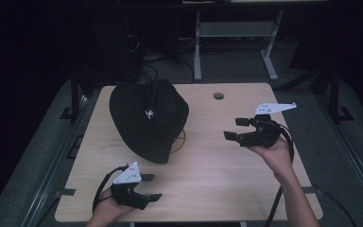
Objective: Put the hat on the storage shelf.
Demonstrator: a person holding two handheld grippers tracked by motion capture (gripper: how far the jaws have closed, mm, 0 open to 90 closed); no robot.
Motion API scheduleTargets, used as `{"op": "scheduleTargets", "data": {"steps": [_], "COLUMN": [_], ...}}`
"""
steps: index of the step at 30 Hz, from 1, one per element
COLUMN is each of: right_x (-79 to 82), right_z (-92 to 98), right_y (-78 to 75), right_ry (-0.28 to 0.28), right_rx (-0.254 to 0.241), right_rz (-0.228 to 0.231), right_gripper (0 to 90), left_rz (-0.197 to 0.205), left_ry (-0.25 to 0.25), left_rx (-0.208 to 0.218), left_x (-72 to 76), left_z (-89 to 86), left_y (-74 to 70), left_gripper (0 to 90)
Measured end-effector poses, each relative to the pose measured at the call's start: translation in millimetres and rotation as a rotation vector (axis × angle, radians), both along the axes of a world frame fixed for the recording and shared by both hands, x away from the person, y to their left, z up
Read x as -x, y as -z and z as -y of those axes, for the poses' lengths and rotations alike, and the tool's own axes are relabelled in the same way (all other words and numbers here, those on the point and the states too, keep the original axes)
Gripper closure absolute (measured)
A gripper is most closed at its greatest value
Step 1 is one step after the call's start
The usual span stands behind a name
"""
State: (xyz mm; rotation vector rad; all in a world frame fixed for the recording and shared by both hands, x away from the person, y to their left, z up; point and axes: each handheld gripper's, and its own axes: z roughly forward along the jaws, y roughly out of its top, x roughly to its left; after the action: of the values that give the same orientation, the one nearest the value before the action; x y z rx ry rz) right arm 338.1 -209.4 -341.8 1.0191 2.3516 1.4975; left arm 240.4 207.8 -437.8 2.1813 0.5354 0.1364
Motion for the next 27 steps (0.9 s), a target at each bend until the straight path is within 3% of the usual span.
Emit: {"op": "scheduleTargets", "data": {"steps": [27], "right_x": [40.2], "right_z": [39.5], "right_y": [35.5], "right_ry": [0.060], "right_rx": [-0.006], "right_rz": [-0.018], "right_gripper": [19.3], "left_rz": [0.003], "left_ry": [-0.024], "left_rx": [0.007], "left_x": [0.6], "left_z": [-1.4], "left_y": [0.8], "left_gripper": [26.0]}}
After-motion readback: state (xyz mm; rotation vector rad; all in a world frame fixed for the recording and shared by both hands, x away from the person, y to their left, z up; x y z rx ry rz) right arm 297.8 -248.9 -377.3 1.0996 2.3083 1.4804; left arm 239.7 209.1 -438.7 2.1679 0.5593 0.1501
